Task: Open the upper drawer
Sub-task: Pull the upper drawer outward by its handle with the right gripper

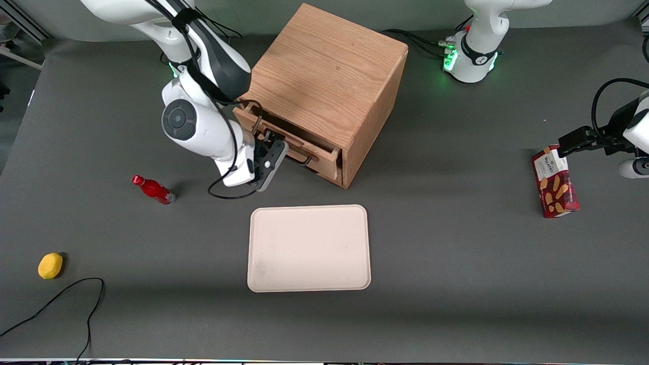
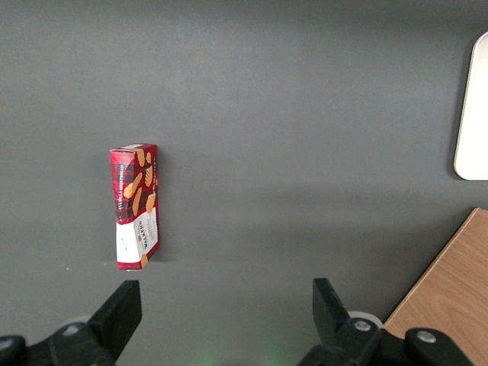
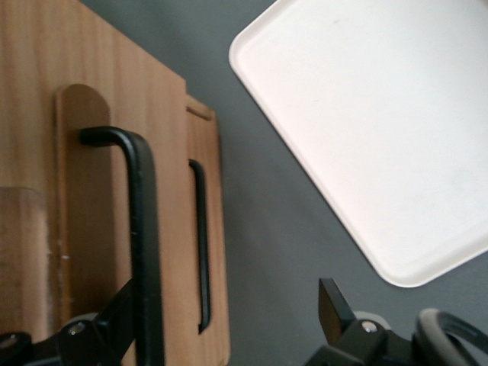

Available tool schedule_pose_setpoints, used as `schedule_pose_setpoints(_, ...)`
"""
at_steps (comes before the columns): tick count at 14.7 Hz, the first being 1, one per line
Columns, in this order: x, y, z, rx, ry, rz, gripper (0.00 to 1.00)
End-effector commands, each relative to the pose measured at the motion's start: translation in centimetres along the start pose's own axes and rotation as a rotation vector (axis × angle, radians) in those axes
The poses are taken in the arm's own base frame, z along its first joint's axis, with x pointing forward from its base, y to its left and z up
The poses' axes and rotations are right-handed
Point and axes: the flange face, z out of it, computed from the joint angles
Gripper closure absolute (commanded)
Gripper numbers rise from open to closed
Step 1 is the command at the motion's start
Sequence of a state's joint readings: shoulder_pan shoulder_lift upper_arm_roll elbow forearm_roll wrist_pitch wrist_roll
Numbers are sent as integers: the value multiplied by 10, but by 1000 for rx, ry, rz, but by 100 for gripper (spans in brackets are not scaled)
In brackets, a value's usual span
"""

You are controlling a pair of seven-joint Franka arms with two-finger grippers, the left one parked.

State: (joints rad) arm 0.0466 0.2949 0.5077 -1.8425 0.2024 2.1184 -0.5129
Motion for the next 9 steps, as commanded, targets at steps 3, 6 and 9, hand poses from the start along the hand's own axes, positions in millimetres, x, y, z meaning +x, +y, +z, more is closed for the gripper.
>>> schedule_pose_setpoints(3, 0, 32, -17, -30, 33, -19, 0)
schedule_pose_setpoints(6, -2, 50, -20, -34, 44, 8, 0)
schedule_pose_setpoints(9, -3, 70, -20, -36, 51, 31, 0)
